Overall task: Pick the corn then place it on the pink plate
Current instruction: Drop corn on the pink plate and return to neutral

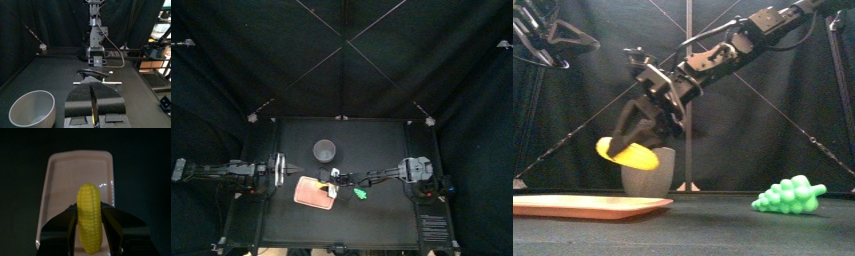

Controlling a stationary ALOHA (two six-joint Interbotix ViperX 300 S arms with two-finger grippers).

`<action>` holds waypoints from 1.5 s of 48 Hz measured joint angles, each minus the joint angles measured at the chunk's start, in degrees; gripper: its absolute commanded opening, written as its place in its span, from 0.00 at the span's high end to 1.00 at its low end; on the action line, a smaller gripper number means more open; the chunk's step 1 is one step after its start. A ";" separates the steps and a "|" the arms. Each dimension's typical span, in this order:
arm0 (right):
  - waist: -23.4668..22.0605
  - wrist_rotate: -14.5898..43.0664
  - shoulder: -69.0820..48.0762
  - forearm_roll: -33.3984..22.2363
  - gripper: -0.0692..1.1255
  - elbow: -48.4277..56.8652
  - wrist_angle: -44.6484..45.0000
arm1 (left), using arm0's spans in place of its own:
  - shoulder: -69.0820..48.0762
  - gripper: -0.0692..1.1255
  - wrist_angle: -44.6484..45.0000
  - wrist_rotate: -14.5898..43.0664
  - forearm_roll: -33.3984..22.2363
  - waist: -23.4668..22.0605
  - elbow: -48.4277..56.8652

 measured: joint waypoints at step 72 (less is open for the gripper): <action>0.70 -0.44 -45.88 -8.70 0.17 34.10 -21.53 | -0.70 0.97 0.00 0.00 0.00 0.79 0.09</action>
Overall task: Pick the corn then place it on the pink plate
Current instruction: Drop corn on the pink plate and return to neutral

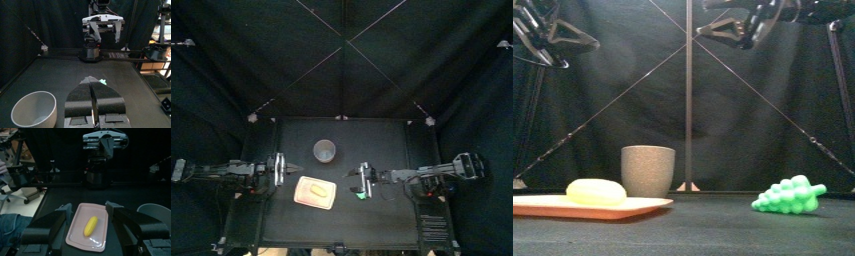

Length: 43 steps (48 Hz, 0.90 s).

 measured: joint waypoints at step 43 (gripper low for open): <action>-5.54 0.35 -24.61 -1.67 0.17 18.19 -2.02 | -0.26 0.97 -0.09 0.00 0.09 1.23 0.00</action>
